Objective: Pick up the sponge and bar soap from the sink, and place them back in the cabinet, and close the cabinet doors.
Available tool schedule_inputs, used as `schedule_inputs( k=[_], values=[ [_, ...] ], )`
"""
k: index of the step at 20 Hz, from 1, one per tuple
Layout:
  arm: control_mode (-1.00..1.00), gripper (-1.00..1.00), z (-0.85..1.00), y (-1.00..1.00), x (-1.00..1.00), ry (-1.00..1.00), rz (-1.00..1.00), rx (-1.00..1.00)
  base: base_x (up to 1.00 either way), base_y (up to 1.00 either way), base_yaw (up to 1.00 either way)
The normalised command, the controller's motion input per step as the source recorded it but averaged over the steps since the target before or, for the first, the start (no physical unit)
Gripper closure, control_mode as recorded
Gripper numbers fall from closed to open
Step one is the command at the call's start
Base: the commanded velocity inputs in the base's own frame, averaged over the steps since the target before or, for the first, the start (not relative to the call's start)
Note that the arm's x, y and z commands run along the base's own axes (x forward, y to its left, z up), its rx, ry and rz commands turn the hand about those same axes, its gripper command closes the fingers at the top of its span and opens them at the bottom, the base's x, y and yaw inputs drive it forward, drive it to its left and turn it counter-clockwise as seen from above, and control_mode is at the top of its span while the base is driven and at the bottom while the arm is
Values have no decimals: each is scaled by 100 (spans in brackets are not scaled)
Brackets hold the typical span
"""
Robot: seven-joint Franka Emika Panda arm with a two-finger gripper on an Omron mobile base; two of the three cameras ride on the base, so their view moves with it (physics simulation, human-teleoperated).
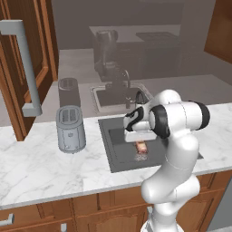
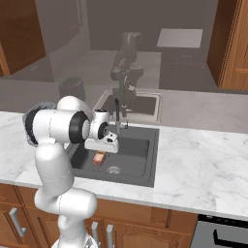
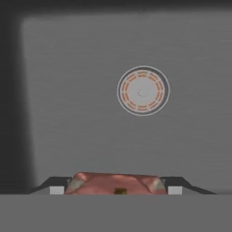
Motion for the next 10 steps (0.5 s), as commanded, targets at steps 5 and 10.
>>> schedule_inputs(
  k=[5, 10],
  values=[
    [-100, 100, 43, -6, 0, -4, 0, 0, 0, 0, 0],
    [-100, 100, 35, -2, 0, -3, 0, 0, 0, 0, 0]
  ],
)
